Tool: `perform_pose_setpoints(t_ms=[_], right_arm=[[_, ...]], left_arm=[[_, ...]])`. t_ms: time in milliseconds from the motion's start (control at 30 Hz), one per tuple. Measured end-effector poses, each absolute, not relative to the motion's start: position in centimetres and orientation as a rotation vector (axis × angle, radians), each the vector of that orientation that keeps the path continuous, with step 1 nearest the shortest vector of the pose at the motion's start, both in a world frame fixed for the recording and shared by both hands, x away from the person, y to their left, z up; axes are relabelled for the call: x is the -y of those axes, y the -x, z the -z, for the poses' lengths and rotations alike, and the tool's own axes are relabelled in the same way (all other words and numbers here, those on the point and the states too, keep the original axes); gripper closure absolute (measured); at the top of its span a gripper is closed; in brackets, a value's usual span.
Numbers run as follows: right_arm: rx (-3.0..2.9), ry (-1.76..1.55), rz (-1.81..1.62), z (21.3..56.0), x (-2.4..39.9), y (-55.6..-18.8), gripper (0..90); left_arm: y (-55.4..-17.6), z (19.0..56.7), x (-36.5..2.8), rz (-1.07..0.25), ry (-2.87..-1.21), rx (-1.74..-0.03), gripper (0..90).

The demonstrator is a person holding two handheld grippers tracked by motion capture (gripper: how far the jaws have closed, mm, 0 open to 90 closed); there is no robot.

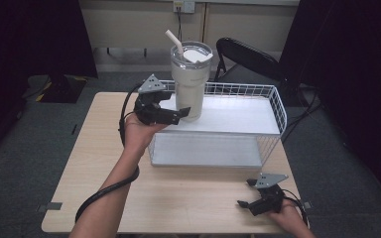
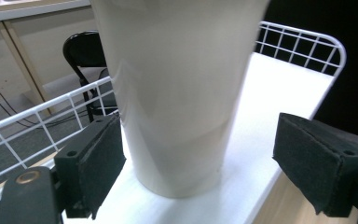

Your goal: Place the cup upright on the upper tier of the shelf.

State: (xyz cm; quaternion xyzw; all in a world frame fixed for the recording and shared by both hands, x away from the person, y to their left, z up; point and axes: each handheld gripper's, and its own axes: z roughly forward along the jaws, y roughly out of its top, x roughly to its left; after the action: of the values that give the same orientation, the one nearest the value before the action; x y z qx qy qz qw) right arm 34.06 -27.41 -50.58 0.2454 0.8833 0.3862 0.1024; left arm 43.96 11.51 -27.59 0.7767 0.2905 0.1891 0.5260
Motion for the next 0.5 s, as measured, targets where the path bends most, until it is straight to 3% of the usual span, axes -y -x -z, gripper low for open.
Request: perform_pose_setpoints(t_ms=[500], right_arm=[[-2.608, -0.726, -1.141, 50.6, 27.4, -34.1, 11.7]], left_arm=[[-42.0, 29.0, -11.6, -0.401, -1.867, -0.665, 15.7]])
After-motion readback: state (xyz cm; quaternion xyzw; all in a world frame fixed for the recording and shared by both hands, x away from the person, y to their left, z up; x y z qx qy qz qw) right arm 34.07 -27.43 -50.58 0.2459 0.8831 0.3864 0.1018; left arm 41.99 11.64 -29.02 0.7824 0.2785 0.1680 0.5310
